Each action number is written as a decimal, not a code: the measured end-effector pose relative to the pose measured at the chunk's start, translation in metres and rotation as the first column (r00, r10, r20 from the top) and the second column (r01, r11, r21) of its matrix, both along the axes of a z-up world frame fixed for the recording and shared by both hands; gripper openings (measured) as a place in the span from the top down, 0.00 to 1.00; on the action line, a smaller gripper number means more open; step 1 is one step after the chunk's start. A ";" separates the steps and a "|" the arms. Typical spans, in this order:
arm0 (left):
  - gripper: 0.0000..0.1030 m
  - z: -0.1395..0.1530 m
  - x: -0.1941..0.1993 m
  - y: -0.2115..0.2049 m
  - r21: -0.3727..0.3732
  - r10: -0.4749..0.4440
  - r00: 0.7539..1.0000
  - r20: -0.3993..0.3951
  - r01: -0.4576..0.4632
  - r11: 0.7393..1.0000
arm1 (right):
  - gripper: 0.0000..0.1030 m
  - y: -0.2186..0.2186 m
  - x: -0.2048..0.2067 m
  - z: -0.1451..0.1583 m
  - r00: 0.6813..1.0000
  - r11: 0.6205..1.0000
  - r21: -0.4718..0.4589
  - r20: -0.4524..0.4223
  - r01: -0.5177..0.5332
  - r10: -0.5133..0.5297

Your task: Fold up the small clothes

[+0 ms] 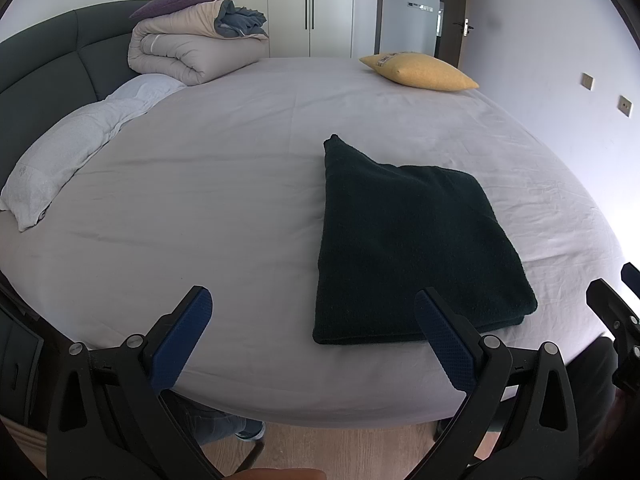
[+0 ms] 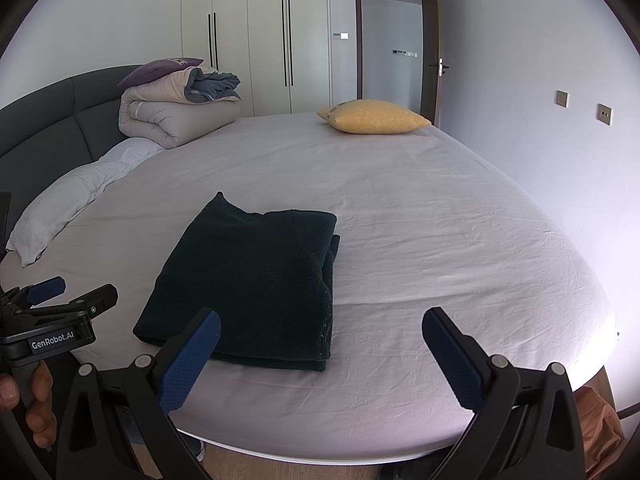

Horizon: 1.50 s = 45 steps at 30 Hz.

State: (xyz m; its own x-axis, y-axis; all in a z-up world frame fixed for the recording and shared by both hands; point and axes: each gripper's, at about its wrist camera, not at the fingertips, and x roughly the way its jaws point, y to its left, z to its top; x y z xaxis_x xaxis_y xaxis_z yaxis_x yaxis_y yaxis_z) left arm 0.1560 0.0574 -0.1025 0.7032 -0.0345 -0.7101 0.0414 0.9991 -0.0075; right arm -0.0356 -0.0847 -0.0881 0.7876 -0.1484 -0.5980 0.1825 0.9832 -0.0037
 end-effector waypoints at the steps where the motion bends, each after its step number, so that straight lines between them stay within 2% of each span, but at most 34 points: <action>1: 0.00 0.000 0.000 0.000 0.000 0.000 1.000 0.000 0.000 1.000 | 0.00 -0.001 0.001 0.000 1.000 1.000 0.000 0.000 0.000 0.000; 45: 0.00 0.001 -0.003 -0.002 -0.001 0.008 1.000 -0.002 -0.008 1.000 | 0.00 -0.001 0.002 -0.004 1.000 1.000 0.006 -0.009 -0.009 0.009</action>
